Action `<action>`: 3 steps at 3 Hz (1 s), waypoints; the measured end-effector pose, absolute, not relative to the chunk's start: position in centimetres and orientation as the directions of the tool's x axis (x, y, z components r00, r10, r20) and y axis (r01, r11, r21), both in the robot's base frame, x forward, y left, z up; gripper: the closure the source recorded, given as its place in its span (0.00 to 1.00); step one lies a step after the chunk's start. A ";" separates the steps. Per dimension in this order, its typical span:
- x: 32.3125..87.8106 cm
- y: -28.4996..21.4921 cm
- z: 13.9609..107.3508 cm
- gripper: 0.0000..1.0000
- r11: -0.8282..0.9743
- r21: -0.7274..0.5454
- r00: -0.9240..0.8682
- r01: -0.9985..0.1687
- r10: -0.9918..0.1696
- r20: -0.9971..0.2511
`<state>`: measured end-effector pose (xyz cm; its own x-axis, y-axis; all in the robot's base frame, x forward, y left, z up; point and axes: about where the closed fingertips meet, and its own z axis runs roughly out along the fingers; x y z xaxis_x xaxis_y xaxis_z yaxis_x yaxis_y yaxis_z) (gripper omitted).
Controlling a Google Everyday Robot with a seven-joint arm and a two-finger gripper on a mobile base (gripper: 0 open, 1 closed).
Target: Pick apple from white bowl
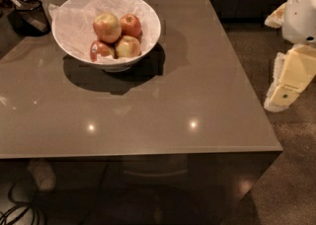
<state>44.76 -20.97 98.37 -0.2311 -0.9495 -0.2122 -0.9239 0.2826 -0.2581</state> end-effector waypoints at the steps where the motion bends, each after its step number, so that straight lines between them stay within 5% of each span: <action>1: 47.3 -19.7 98.9 0.00 0.295 -0.259 -0.246 -0.920 -0.947 -0.205; 3: 50.3 -15.8 100.3 0.00 0.249 -0.310 -0.190 -0.918 -0.960 -0.207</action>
Offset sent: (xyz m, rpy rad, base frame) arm 0.0743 0.0718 0.0209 -0.0548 -0.0075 0.0727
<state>50.35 -15.83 100.26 -0.1904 -0.9596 -0.2071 -0.9177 0.2489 -0.3097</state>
